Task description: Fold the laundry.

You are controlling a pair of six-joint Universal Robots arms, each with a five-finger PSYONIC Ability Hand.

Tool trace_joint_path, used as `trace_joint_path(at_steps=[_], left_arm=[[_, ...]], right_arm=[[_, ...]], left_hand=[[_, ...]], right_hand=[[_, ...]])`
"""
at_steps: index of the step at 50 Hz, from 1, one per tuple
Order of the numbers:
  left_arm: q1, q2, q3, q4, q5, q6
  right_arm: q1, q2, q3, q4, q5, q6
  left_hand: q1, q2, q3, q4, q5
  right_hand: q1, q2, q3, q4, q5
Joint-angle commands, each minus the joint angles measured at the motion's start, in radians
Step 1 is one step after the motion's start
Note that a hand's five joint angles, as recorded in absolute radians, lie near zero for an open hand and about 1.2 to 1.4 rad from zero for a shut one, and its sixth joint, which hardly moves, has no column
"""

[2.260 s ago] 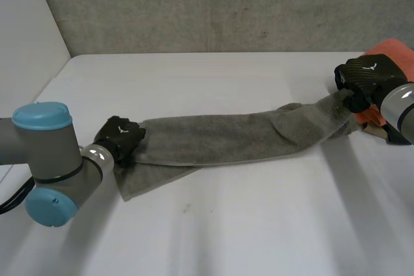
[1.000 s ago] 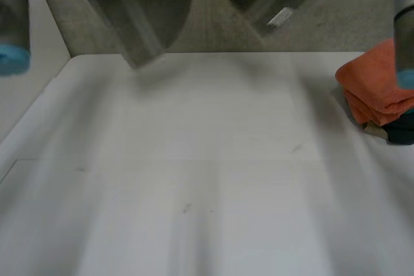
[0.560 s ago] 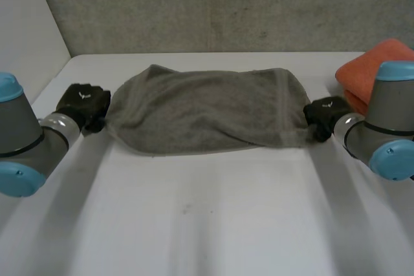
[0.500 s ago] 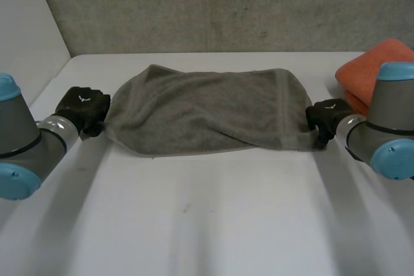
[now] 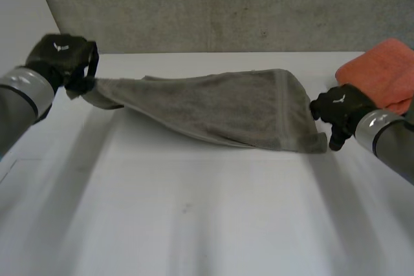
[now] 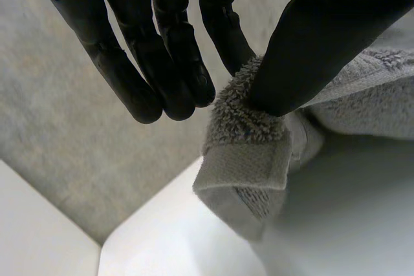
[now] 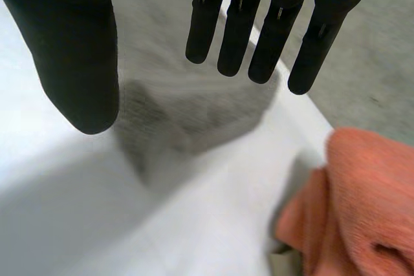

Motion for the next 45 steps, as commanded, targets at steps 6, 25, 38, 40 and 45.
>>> trace_joint_path(at_steps=[6,25,38,40,45], left_arm=[[-0.112,0.113,0.154,-0.171,-0.012,-0.071],[-0.244,0.147,0.426,-0.342,-0.161,-0.189],[-0.118,0.162,0.371,-0.346,-0.158,-0.203],[-0.09,0.162,0.348,-0.345,-0.143,-0.204],[-0.055,0.158,0.299,-0.342,-0.115,-0.215]], right_arm=[[0.174,0.001,0.149,-0.126,-0.027,0.538],[0.429,0.271,-0.031,-0.38,0.381,0.939],[0.243,0.197,0.003,-0.398,0.352,0.693],[0.204,0.197,0.014,-0.412,0.322,0.65],[0.131,0.197,0.006,-0.407,0.254,0.581]], left_hand=[[0.239,0.199,0.208,0.202,0.24],[0.239,0.199,0.208,0.202,0.24],[0.239,0.199,0.208,0.202,0.24],[0.239,0.199,0.208,0.202,0.24],[0.239,0.199,0.208,0.202,0.24]], right_hand=[[-0.311,-0.314,-0.318,-0.316,-0.321],[-0.036,-0.039,-0.042,-0.041,-0.046],[0.225,0.222,0.219,0.22,0.215],[0.377,0.374,0.371,0.372,0.367],[0.781,0.778,0.774,0.776,0.771]])
